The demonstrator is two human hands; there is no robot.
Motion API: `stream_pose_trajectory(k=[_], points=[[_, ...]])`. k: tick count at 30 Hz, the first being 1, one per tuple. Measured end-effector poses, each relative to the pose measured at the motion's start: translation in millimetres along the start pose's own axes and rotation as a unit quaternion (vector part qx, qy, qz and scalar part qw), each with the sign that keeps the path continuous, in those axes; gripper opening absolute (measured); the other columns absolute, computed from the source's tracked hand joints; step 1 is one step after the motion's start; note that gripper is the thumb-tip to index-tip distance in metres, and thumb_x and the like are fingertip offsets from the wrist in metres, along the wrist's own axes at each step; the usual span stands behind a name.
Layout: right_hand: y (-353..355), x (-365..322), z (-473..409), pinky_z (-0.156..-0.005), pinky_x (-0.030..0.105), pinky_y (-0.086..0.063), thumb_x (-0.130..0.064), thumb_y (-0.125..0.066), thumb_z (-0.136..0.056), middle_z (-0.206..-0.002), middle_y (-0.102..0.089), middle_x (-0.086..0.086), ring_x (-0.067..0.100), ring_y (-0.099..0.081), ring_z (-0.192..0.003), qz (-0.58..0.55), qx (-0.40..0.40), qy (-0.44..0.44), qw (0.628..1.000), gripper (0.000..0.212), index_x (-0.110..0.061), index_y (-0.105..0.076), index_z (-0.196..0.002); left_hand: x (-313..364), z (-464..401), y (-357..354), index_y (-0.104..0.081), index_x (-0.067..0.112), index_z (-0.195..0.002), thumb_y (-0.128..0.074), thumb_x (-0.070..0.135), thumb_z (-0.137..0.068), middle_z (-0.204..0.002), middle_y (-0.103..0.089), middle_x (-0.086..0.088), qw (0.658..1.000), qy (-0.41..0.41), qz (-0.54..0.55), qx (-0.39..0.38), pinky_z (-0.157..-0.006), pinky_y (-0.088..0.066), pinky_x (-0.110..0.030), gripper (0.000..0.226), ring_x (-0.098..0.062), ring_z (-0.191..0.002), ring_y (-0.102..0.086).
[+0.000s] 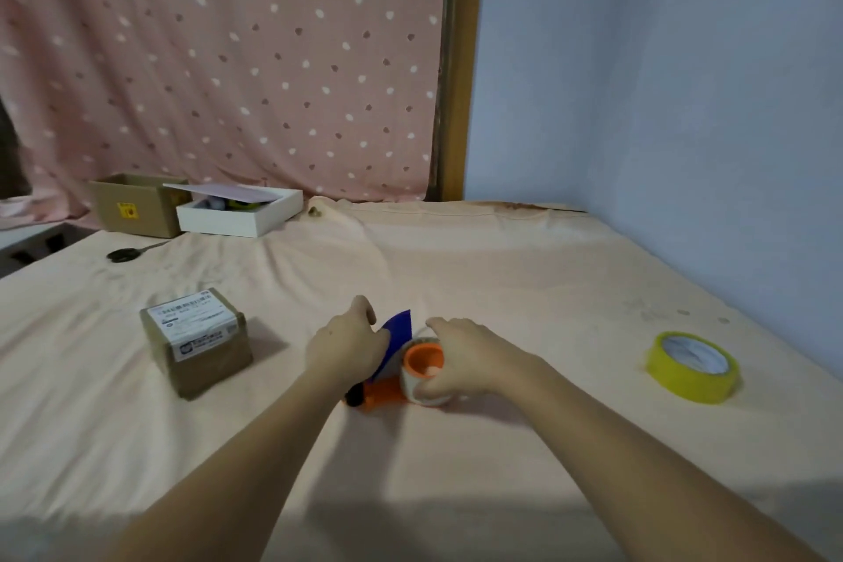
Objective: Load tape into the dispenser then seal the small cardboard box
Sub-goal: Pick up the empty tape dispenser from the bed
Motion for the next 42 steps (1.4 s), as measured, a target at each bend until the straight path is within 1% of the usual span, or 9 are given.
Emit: stream_pose_trajectory(k=[4,9,13,17,23,29,34,39,42], points=[[-14.0,5.0,-1.5,-0.079,0.037,-0.058,-0.062,-0.064,-0.062,-0.108,-0.047,-0.007,0.015,-0.062,-0.089,-0.043,0.008,-0.011,0.999,0.062,-0.031,-0.052,-0.115,1.7,-0.3,-9.7,-0.049,0.03,-0.1,-0.047,0.03,-0.09,-0.099,-0.073,0.002,0.999,-0.024,0.049,-0.001,-0.075,-0.054,-0.038,0.01,-0.03,-0.089,-0.066],[14.1,20.1,-13.2,-0.081,0.036,-0.052,-0.062,-0.07,-0.061,-0.116,-0.048,-0.007,0.016,-0.058,-0.096,-0.096,0.066,0.01,0.993,0.074,-0.03,-0.047,-0.124,0.9,-5.4,-9.4,-0.053,0.031,-0.093,-0.052,0.021,-0.09,-0.093,-0.07,0.009,0.997,-0.047,0.065,0.007,-0.069,-0.049,-0.033,0.01,-0.028,-0.086,-0.065],[46.6,74.2,-34.4,-0.093,0.04,-0.051,-0.054,-0.076,-0.067,-0.124,-0.043,0.002,0.022,-0.058,-0.104,-0.142,0.154,-0.075,0.975,0.08,-0.025,-0.046,-0.135,1.2,-4.3,-12.8,-0.054,0.032,-0.095,-0.053,0.02,-0.092,-0.098,-0.072,0.01,0.996,-0.056,0.061,0.022,-0.067,-0.046,-0.032,0.012,-0.027,-0.086,-0.065],[29.9,124.6,-38.5,-0.098,0.041,-0.049,-0.055,-0.07,-0.062,-0.139,-0.042,0.009,0.031,-0.055,-0.117,-0.066,0.102,-0.162,0.979,0.1,-0.024,-0.036,-0.15,5.6,-4.9,-12.2,-0.056,0.03,-0.099,-0.054,0.022,-0.095,-0.103,-0.072,0.01,0.995,-0.071,0.071,0.019,-0.066,-0.045,-0.032,0.009,-0.024,-0.081,-0.063],[16.6,143.3,-32.7,-0.107,0.047,-0.041,-0.074,-0.073,-0.061,-0.154,-0.045,0.008,0.034,-0.04,-0.138,-0.012,0.102,-0.144,0.984,0.126,-0.03,-0.007,-0.159,22.6,-13.4,-14.1,-0.06,0.028,-0.102,-0.059,0.025,-0.096,-0.1,-0.066,0.014,0.991,-0.089,0.097,-0.012,-0.061,-0.049,-0.03,0.007,-0.016,-0.07,-0.064],[75.7,196.0,13.9,-0.113,0.049,-0.03,-0.082,-0.066,-0.066,-0.164,-0.029,0.003,0.031,-0.023,-0.147,0.101,0.129,-0.17,0.972,0.119,-0.034,-0.008,-0.159,43.9,-20.9,-28.1,-0.066,0.023,-0.099,-0.069,0.027,-0.095,-0.108,-0.073,0.005,0.982,-0.104,0.152,-0.037,-0.086,-0.059,-0.041,0.007,-0.018,-0.098,-0.069],[84.2,288.0,70.1,-0.119,0.053,-0.024,-0.1,-0.061,-0.031,-0.167,-0.019,0.003,0.031,-0.018,-0.152,0.071,0.04,-0.261,0.962,0.155,-0.036,-0.002,-0.159,55.0,-19.8,-36.2,-0.068,0.022,-0.102,-0.063,0.038,-0.097,-0.11,-0.073,0.003,0.983,-0.097,0.149,-0.044,-0.083,-0.059,-0.043,0.017,-0.021,-0.098,-0.068],[65.0,312.1,97.9,-0.116,0.045,-0.032,-0.078,-0.074,-0.034,-0.163,-0.023,0.011,0.032,-0.028,-0.148,-0.028,0.071,-0.247,0.966,0.146,-0.031,-0.014,-0.159,87.2,2.0,-17.5,-0.07,0.021,-0.103,-0.061,0.032,-0.097,-0.109,-0.072,0.002,0.949,-0.255,-0.034,0.179,-0.081,-0.051,-0.04,0.015,-0.026,-0.098,-0.064],[56.9,317.3,106.6,-0.111,0.035,-0.034,-0.075,-0.08,-0.033,-0.159,-0.029,0.007,0.024,-0.035,-0.143,-0.092,0.155,-0.216,0.96,0.143,-0.028,-0.026,-0.156,133.3,33.1,-30.8,-0.069,0.02,-0.104,-0.061,0.027,-0.096,-0.105,-0.07,0.003,0.929,-0.345,0.055,0.119,-0.081,-0.05,-0.041,0.013,-0.026,-0.097,-0.062]])
Point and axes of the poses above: each hand's wrist, its own z-axis away from the middle knuckle, its own y-axis out of the back of the hand, x = y × z, the point moved 3 cm from there along -z, towards the middle knuckle
